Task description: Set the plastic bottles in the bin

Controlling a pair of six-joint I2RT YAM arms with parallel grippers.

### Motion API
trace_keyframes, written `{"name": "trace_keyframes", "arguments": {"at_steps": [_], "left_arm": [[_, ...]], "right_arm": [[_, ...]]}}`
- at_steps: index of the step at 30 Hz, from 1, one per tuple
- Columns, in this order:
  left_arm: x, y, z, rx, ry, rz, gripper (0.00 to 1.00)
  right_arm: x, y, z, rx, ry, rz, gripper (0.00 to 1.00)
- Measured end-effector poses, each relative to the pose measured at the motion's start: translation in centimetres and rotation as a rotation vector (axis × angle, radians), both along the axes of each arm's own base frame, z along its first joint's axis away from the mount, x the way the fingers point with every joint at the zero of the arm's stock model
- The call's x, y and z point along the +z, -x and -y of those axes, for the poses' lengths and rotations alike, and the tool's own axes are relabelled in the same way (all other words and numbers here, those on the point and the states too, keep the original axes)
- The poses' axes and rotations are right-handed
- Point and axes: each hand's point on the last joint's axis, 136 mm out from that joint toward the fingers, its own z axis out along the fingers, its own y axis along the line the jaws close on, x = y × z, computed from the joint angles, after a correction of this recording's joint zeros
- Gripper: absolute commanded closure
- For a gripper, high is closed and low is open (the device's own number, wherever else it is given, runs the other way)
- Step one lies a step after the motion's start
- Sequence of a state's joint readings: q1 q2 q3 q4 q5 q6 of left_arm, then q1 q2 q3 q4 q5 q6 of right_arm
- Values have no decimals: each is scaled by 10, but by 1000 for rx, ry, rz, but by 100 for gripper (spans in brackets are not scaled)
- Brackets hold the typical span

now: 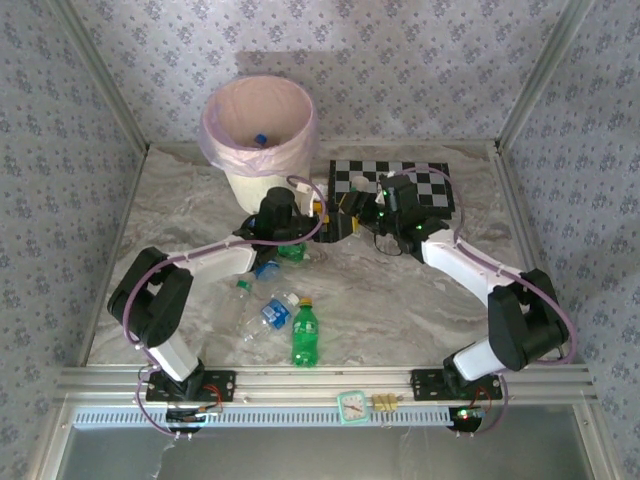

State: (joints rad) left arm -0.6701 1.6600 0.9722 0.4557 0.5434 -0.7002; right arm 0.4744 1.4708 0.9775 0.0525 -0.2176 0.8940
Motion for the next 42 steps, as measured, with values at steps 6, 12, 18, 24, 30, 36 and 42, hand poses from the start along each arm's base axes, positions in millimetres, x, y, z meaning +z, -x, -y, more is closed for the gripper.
{"name": "trace_keyframes", "arguments": {"at_steps": [6,12,18,24,30,36,42], "left_arm": [[-10,6,0,-17,-38,-15,9],[-13,7,-1,-20,-50,-15,9],[-9,5,0,-15,-37,-7,13],[-11,5,3,-21,-25,-17,37],[-9,3,3,-14,-13,-21,49],[-11,0,2,7,-21,-19,50],[-13,-7,-3,36,-33,-18,50]], "right_arm": [[3,0,-2,8,-9,8,48],[5,1,-3,9,-19,8,48],[8,3,-9,27,-32,14,48],[8,3,-10,27,-35,15,48],[9,1,-8,19,-31,22,31],[11,2,-8,22,-40,21,13],[26,1,9,-13,-48,55,11]]}}
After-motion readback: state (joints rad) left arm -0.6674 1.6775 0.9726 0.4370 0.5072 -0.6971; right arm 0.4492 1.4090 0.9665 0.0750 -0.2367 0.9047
